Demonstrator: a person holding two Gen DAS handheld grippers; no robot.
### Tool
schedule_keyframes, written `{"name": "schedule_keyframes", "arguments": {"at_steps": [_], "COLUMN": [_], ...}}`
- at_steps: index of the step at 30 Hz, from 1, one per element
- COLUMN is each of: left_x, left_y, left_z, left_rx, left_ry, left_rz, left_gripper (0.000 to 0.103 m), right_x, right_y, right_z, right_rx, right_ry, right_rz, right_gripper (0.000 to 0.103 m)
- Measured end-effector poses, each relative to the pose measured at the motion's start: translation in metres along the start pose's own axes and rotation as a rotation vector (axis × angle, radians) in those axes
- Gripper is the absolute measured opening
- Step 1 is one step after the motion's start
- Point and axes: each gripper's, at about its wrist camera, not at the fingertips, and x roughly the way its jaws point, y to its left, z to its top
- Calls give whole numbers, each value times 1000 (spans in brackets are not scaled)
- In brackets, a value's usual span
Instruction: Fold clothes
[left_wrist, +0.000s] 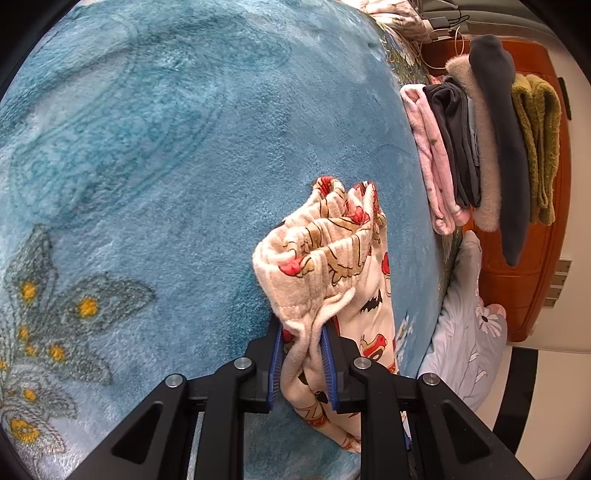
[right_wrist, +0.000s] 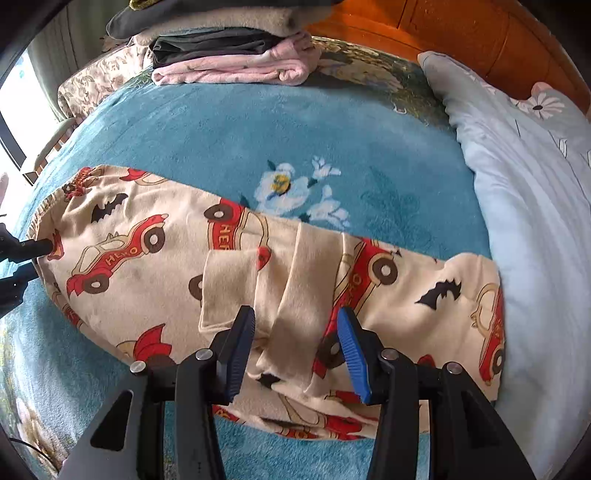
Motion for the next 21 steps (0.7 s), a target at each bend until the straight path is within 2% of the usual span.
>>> {"name": "schedule_keyframes", "arguments": {"at_steps": [4,7,11,13,15,17,21], "left_x": [0,1,1,1,1,1,2], "left_y": [-2,-3,-5,-5,-3,-1,-2], "left_z": [1,0,-1,-1,-1,-1,0], "left_rx": [5,6,12,12,6,1,5], "left_ry": [6,2,1,7,17,23,27], "left_rz": [4,6,10,8,-1,-7,-5], "left_gripper": [24,25,26,26,26,26,26], "right_x": [-9,-29,-41,-34,-26,-19,-8], "right_y": [4,2,9,21,28,27,15], "right_z": [-9,-8,-1,1,2,1,-3], "right_rx": [-27,-43,-98,-163,-206,-213,-192], "right_ry": [3,-55,-99,-81,-67,-56,32], "right_rz": [17,20,114,160,195,175,261], "right_gripper": [48,48,48,47,41,41,41]}}
